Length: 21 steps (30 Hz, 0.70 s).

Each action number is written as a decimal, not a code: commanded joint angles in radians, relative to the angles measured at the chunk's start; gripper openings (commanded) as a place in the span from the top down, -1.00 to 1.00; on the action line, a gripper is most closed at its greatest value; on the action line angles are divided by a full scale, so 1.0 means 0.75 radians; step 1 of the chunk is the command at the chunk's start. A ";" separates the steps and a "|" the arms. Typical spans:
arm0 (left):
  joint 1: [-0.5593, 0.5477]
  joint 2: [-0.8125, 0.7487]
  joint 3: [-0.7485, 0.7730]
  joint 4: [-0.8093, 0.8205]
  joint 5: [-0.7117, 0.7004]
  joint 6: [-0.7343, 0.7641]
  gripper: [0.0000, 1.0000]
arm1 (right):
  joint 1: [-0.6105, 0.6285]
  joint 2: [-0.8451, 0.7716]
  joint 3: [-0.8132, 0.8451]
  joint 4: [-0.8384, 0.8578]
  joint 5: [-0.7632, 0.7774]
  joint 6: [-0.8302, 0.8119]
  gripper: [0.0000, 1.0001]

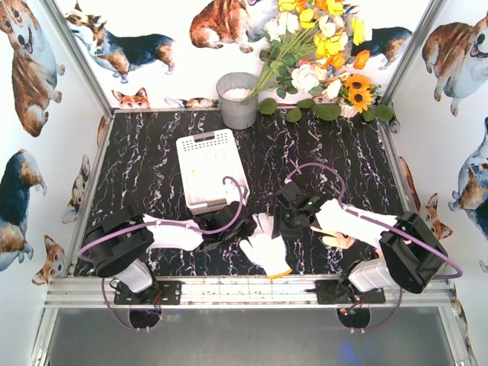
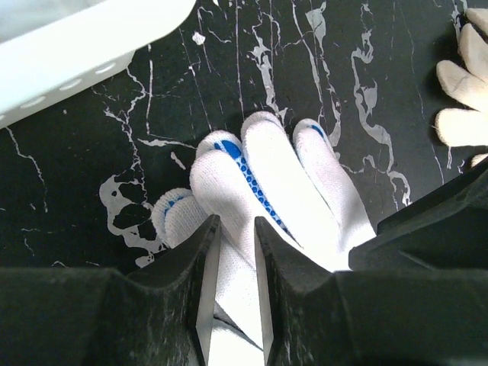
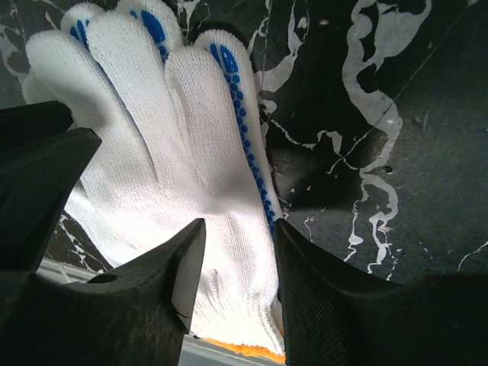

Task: Put the gloves into the storage basket
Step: Pair the glove with the glove.

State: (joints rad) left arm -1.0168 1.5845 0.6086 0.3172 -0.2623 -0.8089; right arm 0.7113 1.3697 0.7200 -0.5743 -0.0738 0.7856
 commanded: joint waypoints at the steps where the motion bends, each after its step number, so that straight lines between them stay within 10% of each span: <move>1: 0.007 0.032 0.046 0.000 0.019 0.027 0.63 | -0.003 -0.034 0.025 0.013 0.084 -0.016 0.18; 21: 0.015 0.185 0.140 0.045 0.090 0.081 0.73 | -0.003 -0.013 -0.036 -0.030 0.165 0.035 0.63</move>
State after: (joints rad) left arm -1.0130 1.7142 0.7040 0.3496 -0.2016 -0.7670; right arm 0.7113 1.3701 0.6952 -0.6029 0.0238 0.7971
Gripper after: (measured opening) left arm 0.138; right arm 0.185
